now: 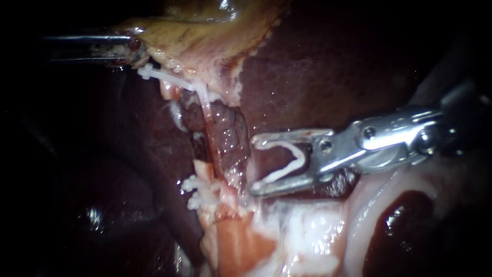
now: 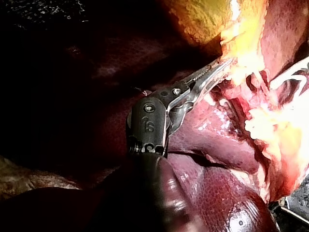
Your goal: Clipping first clip right tube
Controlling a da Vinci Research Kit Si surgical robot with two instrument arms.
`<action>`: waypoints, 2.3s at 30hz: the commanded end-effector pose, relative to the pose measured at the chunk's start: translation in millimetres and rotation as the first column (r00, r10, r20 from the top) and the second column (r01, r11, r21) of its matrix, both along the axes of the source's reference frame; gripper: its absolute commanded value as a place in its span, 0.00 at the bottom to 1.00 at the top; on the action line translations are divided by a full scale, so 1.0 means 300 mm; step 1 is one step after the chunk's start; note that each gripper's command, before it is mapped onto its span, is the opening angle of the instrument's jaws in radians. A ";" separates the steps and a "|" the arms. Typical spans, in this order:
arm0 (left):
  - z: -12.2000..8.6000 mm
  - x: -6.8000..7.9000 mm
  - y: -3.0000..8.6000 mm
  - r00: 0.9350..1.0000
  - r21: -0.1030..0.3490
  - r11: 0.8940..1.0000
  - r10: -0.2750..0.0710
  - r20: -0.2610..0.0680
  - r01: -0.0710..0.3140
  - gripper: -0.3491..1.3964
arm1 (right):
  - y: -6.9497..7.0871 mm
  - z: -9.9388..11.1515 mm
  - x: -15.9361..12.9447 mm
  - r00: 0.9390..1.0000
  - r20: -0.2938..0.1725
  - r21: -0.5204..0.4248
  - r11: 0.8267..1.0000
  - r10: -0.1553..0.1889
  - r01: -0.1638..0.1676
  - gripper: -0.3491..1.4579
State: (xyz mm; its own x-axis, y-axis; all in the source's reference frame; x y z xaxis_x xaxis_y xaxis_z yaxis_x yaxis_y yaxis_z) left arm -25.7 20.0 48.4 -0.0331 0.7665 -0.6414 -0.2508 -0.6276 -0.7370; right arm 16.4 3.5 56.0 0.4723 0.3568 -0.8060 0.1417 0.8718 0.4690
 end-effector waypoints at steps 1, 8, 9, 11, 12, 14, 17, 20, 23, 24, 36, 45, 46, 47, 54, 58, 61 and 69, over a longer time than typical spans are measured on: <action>0.0001 -0.0002 -0.0001 1.000 -0.001 1.000 0.000 0.000 0.000 0.00 | -0.0007 0.0012 0.0022 1.000 -0.004 0.006 1.000 -0.008 0.008 0.47; 0.0000 -0.0007 0.0000 1.000 -0.001 1.000 -0.001 -0.001 0.001 0.00 | -0.0046 0.0033 0.0156 0.995 -0.098 0.099 0.995 0.002 0.007 0.47; 0.0001 -0.0008 0.0000 1.000 -0.001 1.000 -0.001 -0.001 0.001 0.00 | -0.0051 0.0024 0.0165 0.992 -0.125 0.116 0.993 0.008 0.007 0.47; 0.0001 -0.0010 0.0000 1.000 -0.001 1.000 -0.001 -0.001 0.001 0.00 | -0.0061 0.0006 0.0175 0.987 -0.162 0.156 0.988 0.008 0.018 0.47; 0.0001 -0.0010 0.0000 1.000 -0.001 1.000 -0.001 -0.001 0.001 0.00 | -0.0070 -0.0009 0.0177 0.983 -0.181 0.177 0.984 0.006 0.026 0.47; 0.0002 -0.0010 0.0001 1.000 -0.001 1.000 -0.001 -0.001 0.001 0.00 | -0.0086 -0.0033 0.0180 0.981 -0.195 0.196 0.980 -0.005 0.044 0.47; 0.0004 -0.0008 0.0002 1.000 -0.001 1.000 0.000 0.000 0.000 0.00 | -0.0111 -0.0072 0.0175 0.976 -0.218 0.221 0.972 -0.026 0.075 0.47; 0.0006 -0.0007 0.0002 1.000 -0.001 1.000 0.000 0.000 0.000 0.00 | -0.0126 -0.0094 0.0168 0.970 -0.242 0.248 0.964 -0.035 0.096 0.46; 0.0006 -0.0007 0.0002 1.000 -0.001 1.000 0.000 0.000 0.000 0.00 | -0.0128 -0.0099 0.0164 0.967 -0.249 0.269 0.956 -0.051 0.120 0.46; 0.0006 -0.0007 0.0002 1.000 -0.001 1.000 0.000 0.000 0.000 0.00 | -0.0128 -0.0098 0.0163 0.966 -0.253 0.269 0.955 -0.058 0.127 0.45; 0.0014 -0.0009 0.0005 1.000 -0.001 1.000 0.000 0.000 0.000 0.00 | -0.0130 -0.0077 0.0155 0.966 -0.250 0.322 0.936 -0.061 0.142 0.39; 0.0015 -0.0012 0.0006 1.000 -0.001 1.000 0.000 0.000 0.000 0.00 | -0.0114 -0.0062 0.0146 0.968 -0.245 0.333 0.932 -0.059 0.141 0.30; 0.0015 -0.0012 0.0006 1.000 -0.001 1.000 0.000 0.000 0.000 0.00 | -0.0113 -0.0062 0.0145 0.968 -0.245 0.333 0.932 -0.059 0.141 0.29; 0.0015 -0.0012 0.0006 1.000 -0.001 1.000 0.000 0.000 0.000 0.00 | -0.0112 -0.0061 0.0144 0.968 -0.245 0.333 0.932 -0.059 0.141 0.27; 0.0015 -0.0013 0.0006 1.000 -0.001 1.000 0.000 -0.001 0.000 0.00 | -0.0109 -0.0062 0.0138 0.968 -0.244 0.339 0.930 -0.059 0.142 0.14; 0.0015 -0.0014 0.0006 1.000 -0.001 1.000 -0.001 -0.001 0.001 0.00 | -0.0103 -0.0063 0.0136 0.968 -0.245 0.340 0.929 -0.060 0.144 0.10; 0.0015 -0.0015 0.0006 1.000 -0.001 1.000 -0.001 -0.001 0.001 0.00 | -0.0099 -0.0063 0.0135 0.968 -0.245 0.340 0.929 -0.061 0.144 0.07; 0.0019 -0.0015 0.0009 1.000 -0.001 1.000 -0.001 0.000 0.001 0.00 | -0.0093 -0.0055 0.0125 0.971 -0.230 0.382 0.913 -0.058 0.145 0.00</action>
